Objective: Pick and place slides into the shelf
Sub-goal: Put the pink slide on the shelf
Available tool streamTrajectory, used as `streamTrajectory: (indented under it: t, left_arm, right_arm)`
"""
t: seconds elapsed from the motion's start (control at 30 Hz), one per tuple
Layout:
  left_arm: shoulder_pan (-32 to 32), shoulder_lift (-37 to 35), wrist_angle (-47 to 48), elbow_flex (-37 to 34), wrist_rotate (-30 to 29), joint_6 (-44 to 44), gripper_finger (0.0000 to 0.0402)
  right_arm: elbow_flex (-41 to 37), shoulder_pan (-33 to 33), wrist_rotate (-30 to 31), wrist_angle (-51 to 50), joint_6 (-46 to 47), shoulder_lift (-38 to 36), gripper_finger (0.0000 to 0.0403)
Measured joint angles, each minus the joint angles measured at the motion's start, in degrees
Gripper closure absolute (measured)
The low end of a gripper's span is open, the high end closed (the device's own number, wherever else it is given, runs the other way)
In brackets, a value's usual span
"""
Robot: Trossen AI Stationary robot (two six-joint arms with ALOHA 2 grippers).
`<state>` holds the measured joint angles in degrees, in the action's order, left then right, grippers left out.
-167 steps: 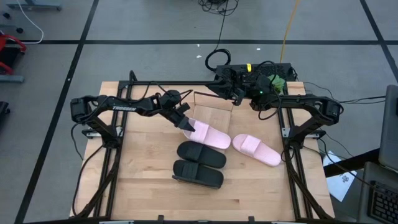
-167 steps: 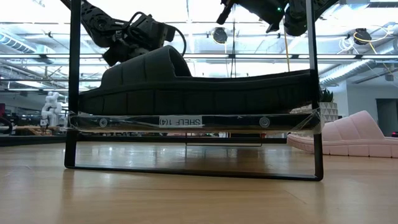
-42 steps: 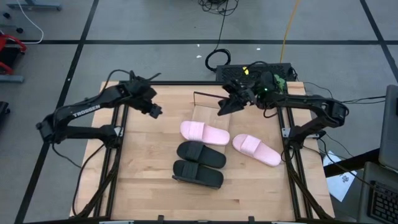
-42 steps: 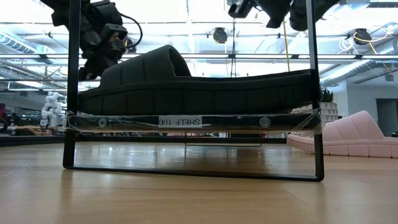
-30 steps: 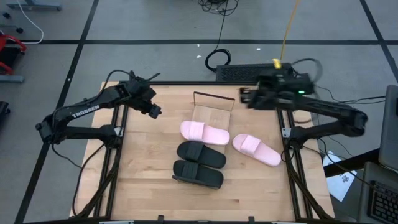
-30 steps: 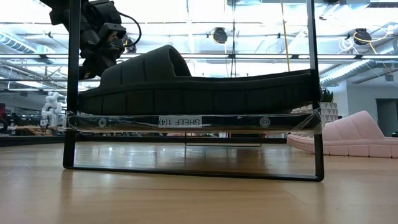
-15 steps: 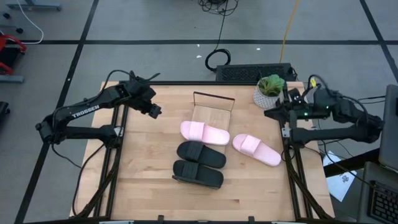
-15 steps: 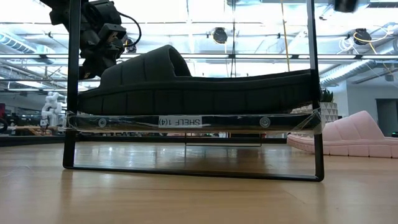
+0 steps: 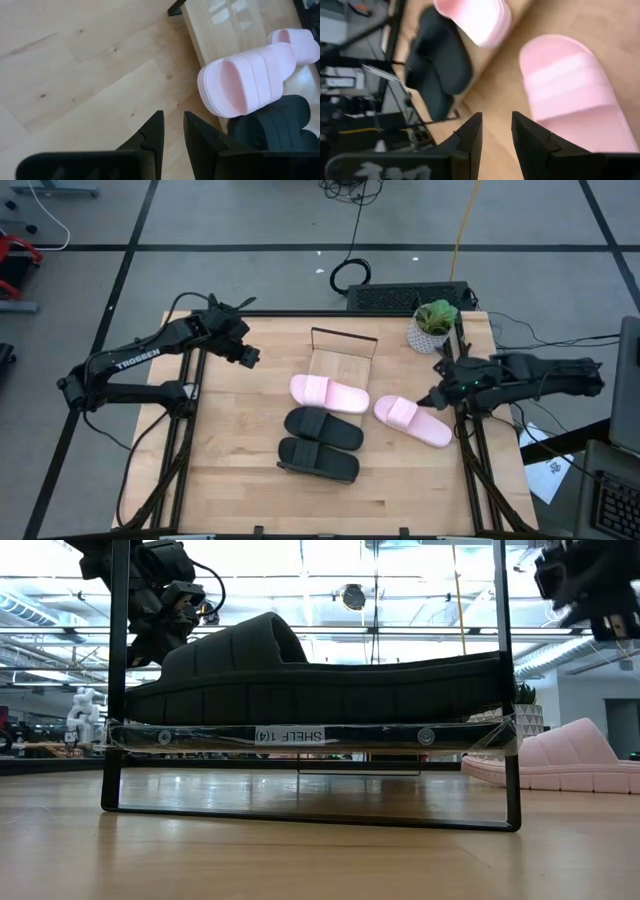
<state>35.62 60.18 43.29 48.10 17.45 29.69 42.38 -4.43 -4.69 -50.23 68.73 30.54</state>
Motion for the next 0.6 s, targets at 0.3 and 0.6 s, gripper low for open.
streamTrajectory:
  t: [0.3,0.6]
  left_arm:
    - [0.0,0.0,0.0,0.0,0.0,0.6,0.0332]
    - [0.0,0.0,0.1,0.0,0.0,0.4,0.0332]
  right_arm:
    - [-6.2,-3.3,0.1,-0.5,3.9,-1.5,0.0310]
    - [-12.0,-6.4,6.4,-0.5,6.0,-1.7,0.0310]
